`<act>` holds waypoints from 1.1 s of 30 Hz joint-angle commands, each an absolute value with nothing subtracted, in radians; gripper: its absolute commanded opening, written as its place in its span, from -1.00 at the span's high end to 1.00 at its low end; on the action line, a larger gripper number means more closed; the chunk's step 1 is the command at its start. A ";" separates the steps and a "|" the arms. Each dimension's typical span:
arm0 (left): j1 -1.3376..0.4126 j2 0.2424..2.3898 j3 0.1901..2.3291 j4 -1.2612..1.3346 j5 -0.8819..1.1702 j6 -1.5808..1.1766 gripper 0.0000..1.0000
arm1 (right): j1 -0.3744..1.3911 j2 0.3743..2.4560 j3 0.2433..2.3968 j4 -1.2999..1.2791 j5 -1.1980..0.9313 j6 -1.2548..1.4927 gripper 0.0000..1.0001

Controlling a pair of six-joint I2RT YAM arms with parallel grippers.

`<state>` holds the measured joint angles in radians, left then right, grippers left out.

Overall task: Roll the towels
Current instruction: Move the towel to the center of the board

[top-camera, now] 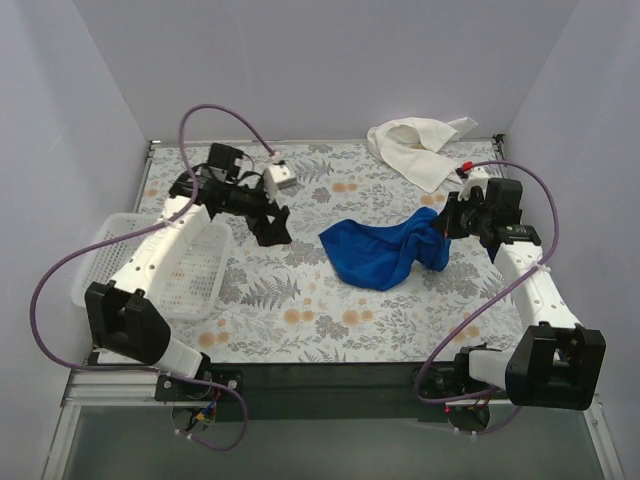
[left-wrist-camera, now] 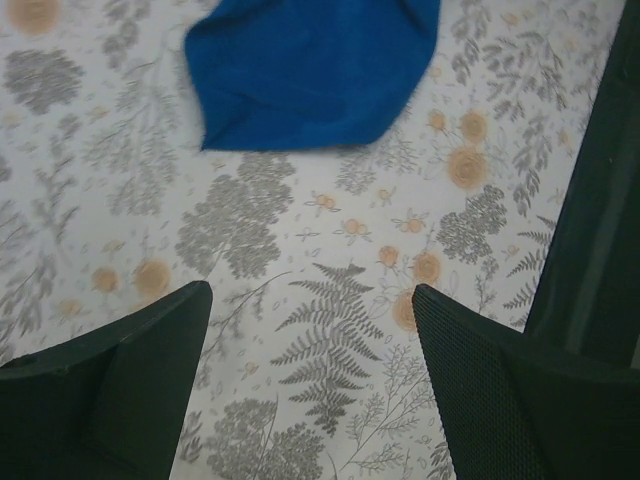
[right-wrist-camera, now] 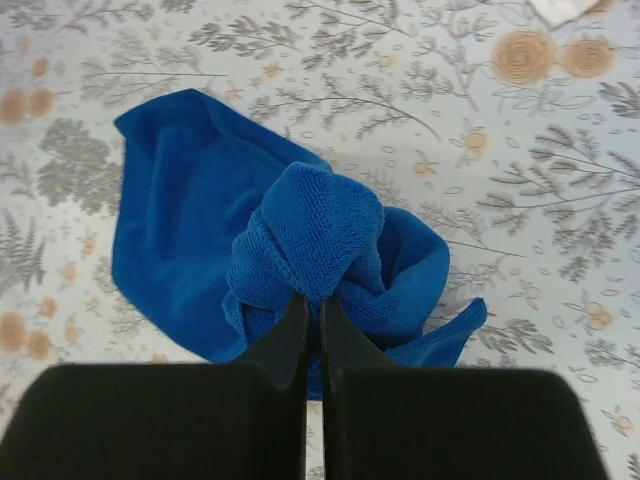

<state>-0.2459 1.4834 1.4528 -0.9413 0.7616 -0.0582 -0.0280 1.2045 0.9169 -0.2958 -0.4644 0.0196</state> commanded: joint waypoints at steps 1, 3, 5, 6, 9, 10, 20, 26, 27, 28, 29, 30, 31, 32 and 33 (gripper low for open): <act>-0.435 1.499 1.405 -0.891 0.652 0.050 -0.52 | -0.038 1.189 0.930 -0.267 -0.310 -0.098 0.97; -0.483 1.552 1.396 -0.861 0.608 0.055 -0.50 | -0.038 1.200 0.917 -0.314 -0.253 -0.153 0.97; -0.505 1.600 1.405 -0.802 0.615 0.034 -0.47 | -0.038 1.222 0.939 -0.402 -0.267 -0.202 0.97; -0.506 1.627 1.432 -0.786 0.620 0.022 -0.46 | -0.038 1.236 0.951 -0.438 -0.270 -0.247 0.97; -0.506 1.776 1.541 -0.749 0.598 -0.038 -0.38 | -0.040 1.281 1.006 -0.560 -0.272 -0.319 0.97; -0.506 1.813 1.567 -0.746 0.592 -0.049 -0.33 | -0.047 1.287 1.012 -0.580 -0.268 -0.336 0.92; -0.511 2.111 1.689 -0.706 0.434 -0.152 -0.16 | -0.113 1.338 1.065 -0.681 -0.172 -0.512 0.05; -0.525 2.180 1.707 -0.673 0.411 -0.172 -0.05 | -0.133 1.400 1.126 -0.707 -0.166 -0.569 -0.13; -0.532 2.190 1.707 -0.672 0.413 -0.172 0.00 | -0.135 1.414 1.132 -0.713 -0.161 -0.572 -0.15; -0.534 2.197 1.704 -0.672 0.411 -0.173 0.04 | -0.137 1.440 1.141 -0.715 -0.155 -0.574 -0.15; -0.535 2.201 1.701 -0.672 0.407 -0.173 0.21 | -0.140 1.454 1.158 -0.715 -0.143 -0.577 -0.15; -0.537 2.204 1.697 -0.670 0.399 -0.173 0.30 | -0.143 1.468 1.167 -0.716 -0.141 -0.577 -0.15; -0.537 2.212 1.697 -0.670 0.393 -0.176 0.41 | -0.146 1.480 1.173 -0.724 -0.141 -0.575 -0.15; -0.537 2.215 1.697 -0.673 0.385 -0.179 0.53 | -0.147 1.506 1.180 -0.730 -0.147 -0.575 -0.14; -0.537 2.215 1.695 -0.678 0.365 -0.179 0.94 | -0.147 1.517 1.181 -0.735 -0.153 -0.577 -0.13</act>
<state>-0.5293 2.2013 1.6821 -0.6788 0.4068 -0.1791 -0.1383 1.4868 1.1385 -0.7025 -0.1566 -0.5541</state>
